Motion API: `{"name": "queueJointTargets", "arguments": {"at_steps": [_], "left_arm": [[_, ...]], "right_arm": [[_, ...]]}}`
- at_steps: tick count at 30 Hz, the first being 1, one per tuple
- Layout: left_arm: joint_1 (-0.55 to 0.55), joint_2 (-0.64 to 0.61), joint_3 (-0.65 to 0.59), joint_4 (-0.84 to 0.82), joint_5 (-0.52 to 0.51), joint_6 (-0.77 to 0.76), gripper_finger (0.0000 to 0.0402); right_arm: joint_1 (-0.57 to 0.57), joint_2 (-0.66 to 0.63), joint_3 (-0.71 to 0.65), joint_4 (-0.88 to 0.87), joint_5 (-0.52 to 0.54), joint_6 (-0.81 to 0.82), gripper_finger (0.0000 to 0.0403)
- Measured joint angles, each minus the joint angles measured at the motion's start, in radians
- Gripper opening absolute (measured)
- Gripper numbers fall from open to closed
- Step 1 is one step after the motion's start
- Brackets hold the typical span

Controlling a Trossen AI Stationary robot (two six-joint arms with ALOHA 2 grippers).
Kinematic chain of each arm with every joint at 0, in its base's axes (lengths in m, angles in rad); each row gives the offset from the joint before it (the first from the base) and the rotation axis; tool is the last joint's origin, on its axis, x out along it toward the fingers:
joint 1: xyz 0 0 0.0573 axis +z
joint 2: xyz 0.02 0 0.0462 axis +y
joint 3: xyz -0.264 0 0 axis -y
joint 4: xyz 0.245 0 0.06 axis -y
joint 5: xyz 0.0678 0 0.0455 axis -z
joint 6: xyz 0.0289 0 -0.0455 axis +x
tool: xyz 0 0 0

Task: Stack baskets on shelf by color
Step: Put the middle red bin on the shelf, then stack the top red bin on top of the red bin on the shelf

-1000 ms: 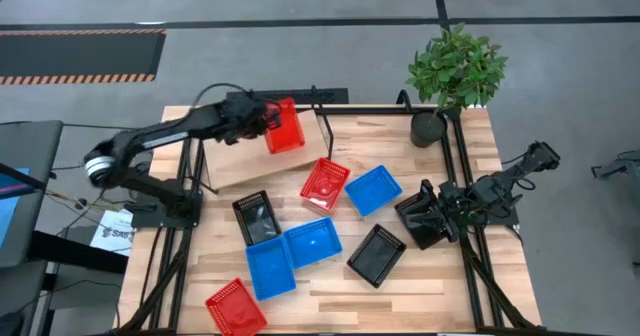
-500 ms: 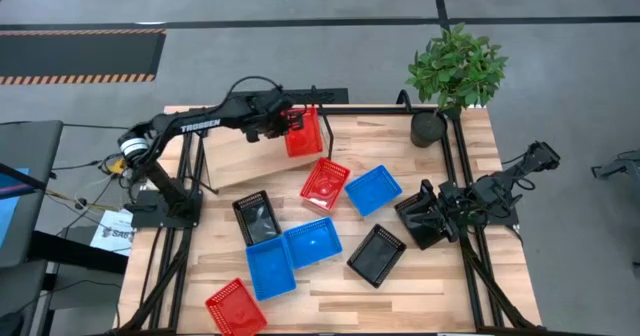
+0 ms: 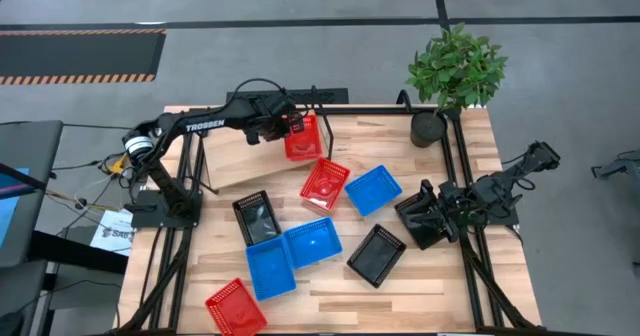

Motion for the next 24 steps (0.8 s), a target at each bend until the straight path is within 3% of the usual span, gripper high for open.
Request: {"name": "queueJointTargets", "arguments": {"at_steps": [6, 10, 15, 18, 21, 24], "left_arm": [[0.012, 0.0, 0.0, 0.049, -0.029, 0.014, 0.0111], [0.03, 0.0, 0.006, 0.051, 0.022, 0.115, 0.0142], [0.041, -0.02, 0.068, -0.049, 0.017, 0.215, 0.0169], [0.032, -0.036, 0.127, -0.12, 0.014, 0.386, 0.0175], [-0.005, -0.06, 0.187, -0.249, 0.014, 0.531, 0.0176], [-0.081, -0.084, 0.205, -0.339, 0.016, 0.577, 0.0176]], "right_arm": [[0.0, 0.0, 0.0, 0.0, 0.0, 0.0, 0.0133], [0.0, 0.0, 0.0, 0.0, 0.0, 0.001, 0.0134], [0.0, 0.0, 0.0, 0.0, 0.0, 0.001, 0.0133], [0.0, 0.0, 0.0, 0.0, 0.0, 0.001, 0.0133], [0.0, 0.0, 0.0, 0.001, 0.0, 0.001, 0.0134], [0.0, 0.0, 0.0, 0.001, 0.0, 0.001, 0.0134]]}}
